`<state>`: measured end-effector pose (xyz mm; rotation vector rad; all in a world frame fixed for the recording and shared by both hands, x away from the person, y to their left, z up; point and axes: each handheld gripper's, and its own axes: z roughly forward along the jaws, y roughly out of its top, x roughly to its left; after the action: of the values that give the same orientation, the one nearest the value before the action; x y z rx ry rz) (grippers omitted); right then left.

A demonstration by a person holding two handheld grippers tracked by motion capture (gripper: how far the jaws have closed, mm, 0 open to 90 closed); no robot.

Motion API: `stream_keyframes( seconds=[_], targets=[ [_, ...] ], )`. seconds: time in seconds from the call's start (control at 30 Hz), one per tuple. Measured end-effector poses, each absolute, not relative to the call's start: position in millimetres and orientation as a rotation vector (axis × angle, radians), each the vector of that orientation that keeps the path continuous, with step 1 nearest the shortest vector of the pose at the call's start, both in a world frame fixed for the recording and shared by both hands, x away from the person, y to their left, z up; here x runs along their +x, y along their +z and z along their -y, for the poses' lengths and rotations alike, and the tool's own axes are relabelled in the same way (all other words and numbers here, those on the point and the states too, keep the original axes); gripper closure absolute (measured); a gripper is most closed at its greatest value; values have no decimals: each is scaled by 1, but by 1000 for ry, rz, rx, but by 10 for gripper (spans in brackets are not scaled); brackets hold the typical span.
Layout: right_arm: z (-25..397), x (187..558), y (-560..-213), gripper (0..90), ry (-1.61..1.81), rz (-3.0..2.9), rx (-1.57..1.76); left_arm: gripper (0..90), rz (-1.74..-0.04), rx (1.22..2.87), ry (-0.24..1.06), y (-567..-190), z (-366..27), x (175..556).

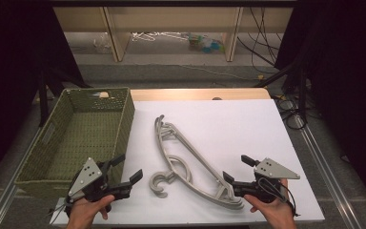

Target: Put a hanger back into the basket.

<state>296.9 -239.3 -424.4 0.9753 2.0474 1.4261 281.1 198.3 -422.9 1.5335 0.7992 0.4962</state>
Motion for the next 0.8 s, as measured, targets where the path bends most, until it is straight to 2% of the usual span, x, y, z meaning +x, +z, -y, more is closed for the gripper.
stream_keyframes(
  seconds=[0.47,0.8],
  targets=[
    [230,294,-426,226,1414,-2160,941,159,-802,1537,496,-423,-198,282],
    [224,294,-426,225,1389,-2201,917,159,-802,1540,495,-424,-197,282]
  ],
)
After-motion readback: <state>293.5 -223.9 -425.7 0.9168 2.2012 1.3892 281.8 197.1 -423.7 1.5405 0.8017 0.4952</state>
